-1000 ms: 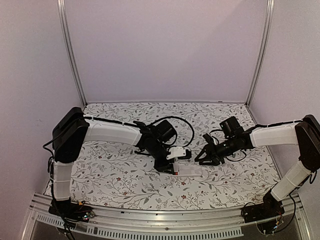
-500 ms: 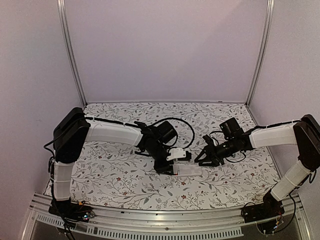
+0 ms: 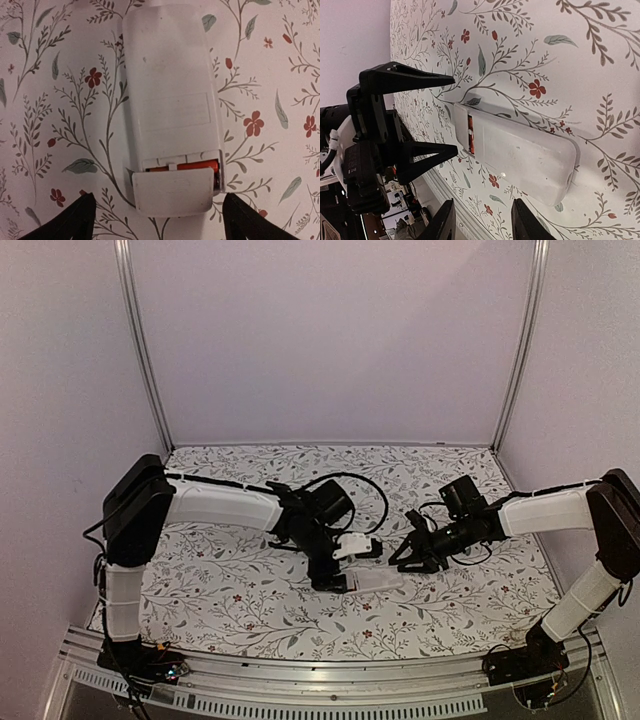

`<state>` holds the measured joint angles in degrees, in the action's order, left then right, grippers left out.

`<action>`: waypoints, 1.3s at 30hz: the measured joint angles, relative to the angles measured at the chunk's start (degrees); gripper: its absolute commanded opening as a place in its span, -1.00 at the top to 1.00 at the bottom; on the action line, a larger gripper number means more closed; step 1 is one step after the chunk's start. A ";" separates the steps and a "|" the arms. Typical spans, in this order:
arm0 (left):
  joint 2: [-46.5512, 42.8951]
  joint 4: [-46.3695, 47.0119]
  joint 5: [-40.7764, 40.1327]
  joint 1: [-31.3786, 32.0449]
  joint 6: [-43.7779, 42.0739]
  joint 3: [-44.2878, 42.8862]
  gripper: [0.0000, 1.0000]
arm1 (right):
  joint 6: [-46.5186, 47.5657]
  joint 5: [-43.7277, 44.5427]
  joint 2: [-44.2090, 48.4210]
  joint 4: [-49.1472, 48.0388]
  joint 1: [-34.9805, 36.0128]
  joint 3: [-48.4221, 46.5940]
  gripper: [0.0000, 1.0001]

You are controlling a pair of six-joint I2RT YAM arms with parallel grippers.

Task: Load the batteries into the remote control
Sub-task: Place the battery cover on the remote control without the battery cover, then move the remote control to the center of the board.

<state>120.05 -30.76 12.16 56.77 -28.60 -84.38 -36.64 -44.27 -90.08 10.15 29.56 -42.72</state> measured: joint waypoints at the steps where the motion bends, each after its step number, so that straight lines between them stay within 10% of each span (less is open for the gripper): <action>1: -0.59 0.09 -0.22 0.02 0.22 0.37 -0.90 | 0.04 0.00 0.00 0.00 0.00 0.00 0.22; 10: -12.15 6.78 -1.73 -0.20 4.90 7.65 -0.99 | 1.51 0.28 0.02 0.20 0.00 -0.02 0.14; 22: -23.80 36.17 3.50 -6.99 32.83 31.08 -0.99 | 5.64 -1.29 0.46 2.23 0.72 -2.82 0.08; 25: -23.67 42.84 4.07 -7.34 40.57 35.30 -0.71 | 6.75 -1.27 0.50 3.87 1.77 -5.64 0.07; 39: -20.24 56.33 5.40 -7.48 68.08 39.60 -0.47 | 29.44 12.07 4.17 12.96 9.92 -13.75 -0.58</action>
<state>99.81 25.56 17.56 49.30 39.48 -44.77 -7.20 -32.21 -85.91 23.11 39.48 -56.47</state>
